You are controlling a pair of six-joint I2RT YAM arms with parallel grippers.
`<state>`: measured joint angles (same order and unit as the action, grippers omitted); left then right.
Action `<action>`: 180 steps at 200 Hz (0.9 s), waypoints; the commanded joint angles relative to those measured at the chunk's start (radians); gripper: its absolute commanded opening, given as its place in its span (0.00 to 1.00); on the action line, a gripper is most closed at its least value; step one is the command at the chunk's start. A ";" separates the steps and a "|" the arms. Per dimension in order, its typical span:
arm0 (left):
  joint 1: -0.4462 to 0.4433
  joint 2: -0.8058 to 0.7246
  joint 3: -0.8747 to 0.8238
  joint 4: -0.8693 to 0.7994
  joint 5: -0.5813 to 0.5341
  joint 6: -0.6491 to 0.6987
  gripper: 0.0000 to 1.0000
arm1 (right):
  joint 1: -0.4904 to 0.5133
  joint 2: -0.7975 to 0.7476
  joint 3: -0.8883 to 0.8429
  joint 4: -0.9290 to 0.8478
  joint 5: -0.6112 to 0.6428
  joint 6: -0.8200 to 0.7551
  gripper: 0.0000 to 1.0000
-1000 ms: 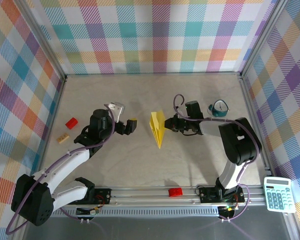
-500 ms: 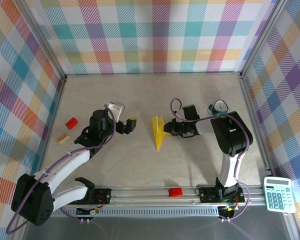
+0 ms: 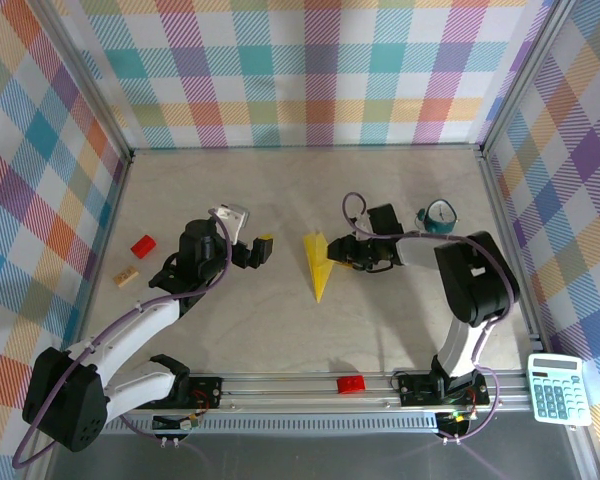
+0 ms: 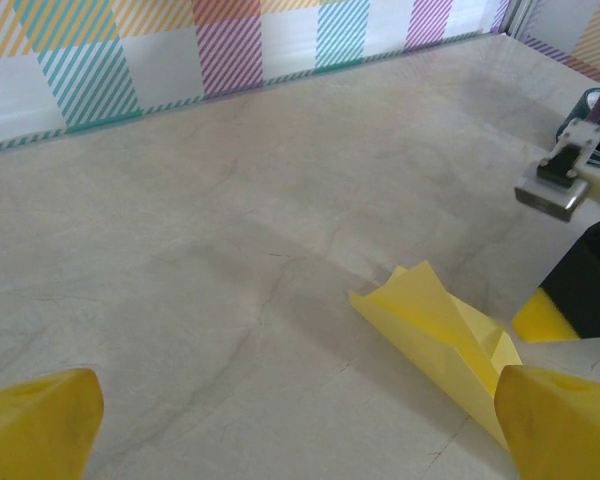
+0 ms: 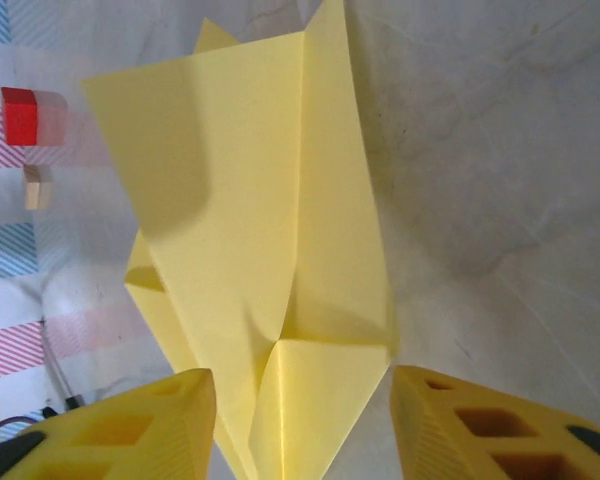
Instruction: Fold a paper plane with a square sheet of paper (fold left side to right side)
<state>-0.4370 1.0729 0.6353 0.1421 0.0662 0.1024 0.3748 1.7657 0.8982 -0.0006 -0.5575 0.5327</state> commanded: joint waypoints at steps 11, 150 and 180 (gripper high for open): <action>0.009 0.004 -0.011 0.039 0.001 0.010 1.00 | 0.026 -0.145 0.061 -0.257 0.116 -0.061 0.55; 0.009 0.001 -0.016 0.037 0.015 -0.010 1.00 | 0.072 -0.022 0.067 -0.205 -0.019 0.049 0.56; 0.009 0.004 -0.014 0.036 0.015 -0.010 1.00 | 0.079 0.008 0.073 -0.186 -0.027 0.050 0.55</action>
<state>-0.4370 1.0725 0.6308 0.1436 0.0696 0.0978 0.4454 1.7493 0.9741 -0.2222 -0.5449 0.5705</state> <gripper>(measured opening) 0.996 0.557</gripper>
